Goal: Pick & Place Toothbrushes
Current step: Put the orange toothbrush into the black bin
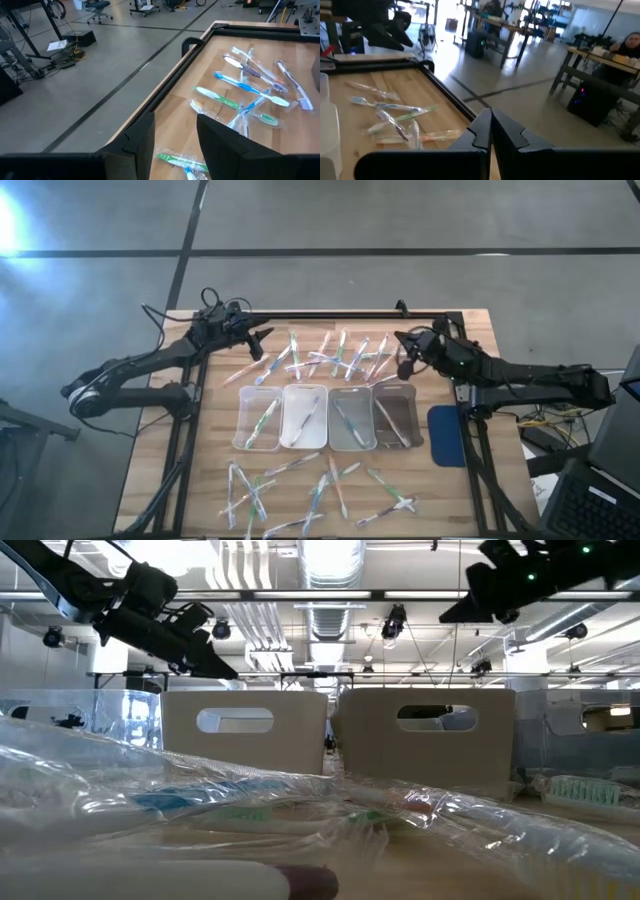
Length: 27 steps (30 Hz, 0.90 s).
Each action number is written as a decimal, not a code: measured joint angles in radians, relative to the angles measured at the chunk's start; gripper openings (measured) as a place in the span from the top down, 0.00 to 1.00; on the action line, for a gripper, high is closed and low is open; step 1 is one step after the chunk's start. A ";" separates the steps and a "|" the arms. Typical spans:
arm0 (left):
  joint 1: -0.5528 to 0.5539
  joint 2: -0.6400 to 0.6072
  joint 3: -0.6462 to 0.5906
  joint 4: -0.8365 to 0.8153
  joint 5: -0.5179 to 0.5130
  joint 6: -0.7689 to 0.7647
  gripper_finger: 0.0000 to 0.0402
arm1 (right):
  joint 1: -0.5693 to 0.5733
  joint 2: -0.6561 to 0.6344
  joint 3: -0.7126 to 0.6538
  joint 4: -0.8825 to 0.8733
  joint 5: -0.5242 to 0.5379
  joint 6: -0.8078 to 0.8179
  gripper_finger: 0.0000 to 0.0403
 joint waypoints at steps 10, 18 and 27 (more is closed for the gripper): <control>0.000 0.000 0.000 0.000 0.000 0.000 0.62 | -0.006 0.187 0.273 -0.367 0.000 0.098 0.98; 0.000 0.000 0.000 0.000 0.000 0.000 0.62 | 0.106 0.334 0.506 -0.596 -0.023 0.270 0.98; 0.000 0.000 0.000 0.000 0.000 0.000 0.62 | 0.316 0.573 0.782 -0.694 -0.021 0.440 0.98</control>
